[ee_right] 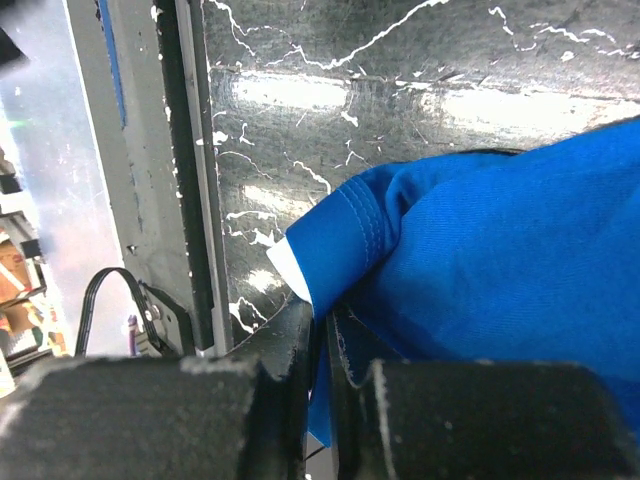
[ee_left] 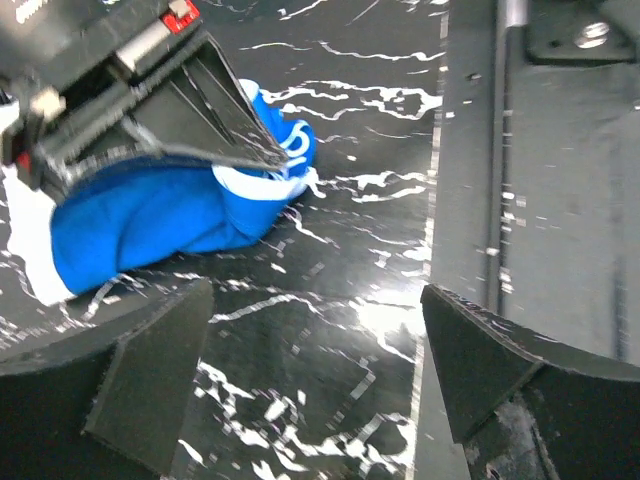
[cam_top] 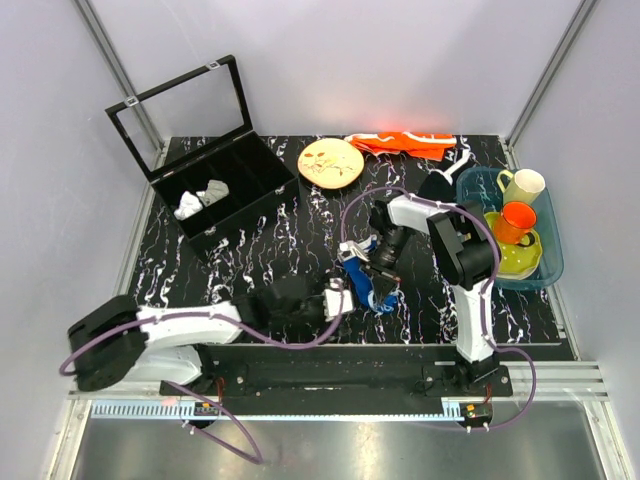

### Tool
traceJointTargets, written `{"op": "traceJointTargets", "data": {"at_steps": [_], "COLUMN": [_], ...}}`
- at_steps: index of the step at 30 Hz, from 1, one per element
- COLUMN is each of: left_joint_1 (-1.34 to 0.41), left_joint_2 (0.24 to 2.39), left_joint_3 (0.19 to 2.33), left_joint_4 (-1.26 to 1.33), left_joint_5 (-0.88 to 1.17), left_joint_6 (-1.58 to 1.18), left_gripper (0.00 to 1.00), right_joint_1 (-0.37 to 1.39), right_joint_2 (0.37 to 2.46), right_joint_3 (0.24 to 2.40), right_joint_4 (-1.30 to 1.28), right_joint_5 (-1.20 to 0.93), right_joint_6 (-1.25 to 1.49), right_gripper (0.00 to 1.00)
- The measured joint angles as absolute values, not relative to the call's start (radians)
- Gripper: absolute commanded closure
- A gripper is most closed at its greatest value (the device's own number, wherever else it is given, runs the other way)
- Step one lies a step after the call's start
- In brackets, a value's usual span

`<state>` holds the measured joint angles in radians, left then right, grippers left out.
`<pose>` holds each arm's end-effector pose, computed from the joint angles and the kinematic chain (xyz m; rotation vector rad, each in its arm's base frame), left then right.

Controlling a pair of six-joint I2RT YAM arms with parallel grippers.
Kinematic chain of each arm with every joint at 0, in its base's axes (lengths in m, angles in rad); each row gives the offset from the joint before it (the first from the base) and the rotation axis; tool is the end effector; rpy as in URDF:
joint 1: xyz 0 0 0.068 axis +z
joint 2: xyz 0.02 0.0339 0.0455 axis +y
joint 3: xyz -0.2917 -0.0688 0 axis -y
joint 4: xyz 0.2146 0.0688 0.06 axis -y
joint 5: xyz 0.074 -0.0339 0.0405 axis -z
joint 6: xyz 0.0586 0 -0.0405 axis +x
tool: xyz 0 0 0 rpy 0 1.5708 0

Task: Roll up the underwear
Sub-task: Roll the underwear to the center of the board.

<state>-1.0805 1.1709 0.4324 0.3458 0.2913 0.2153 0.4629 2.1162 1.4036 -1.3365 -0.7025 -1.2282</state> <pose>0.0915 -0.2071 0.2323 1.3875 1.5026 -0.8413 0.2679 0.1760 0.1626 1.8784 -1.9905 -1.1749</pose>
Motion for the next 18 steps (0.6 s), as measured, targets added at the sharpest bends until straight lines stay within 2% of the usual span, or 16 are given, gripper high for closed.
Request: {"op": "traceJointTargets", "data": {"at_steps": [5,8,16,18], "left_joint_1": [-1.148,-1.174,-1.185,-1.185], "left_joint_2": [1.4,1.512,1.68,1.705], "left_joint_3": [0.6,0.673,0.748,0.764], "left_joint_4": [0.33,0.33,0.328,0.324], "left_joint_5": [0.175,0.118,0.019,-0.004], "left_joint_6": [0.381,0.457,0.542,0.55], "left_gripper": [0.09,0.12,0.2,0.24], "right_joint_1": [0.463,0.463,0.462,0.462], "right_joint_2": [2.163,2.181,2.188,2.189], "right_joint_3": [1.432,1.438,1.443,1.443], "right_joint_4": [-1.372,-1.385,-1.392,-1.393], "right_joint_5": [-0.703,-0.707,-0.711,-0.713], "right_joint_6": [-1.221,-1.22,-1.221,-1.221], "right_gripper": [0.89,0.89,0.89,0.88]}}
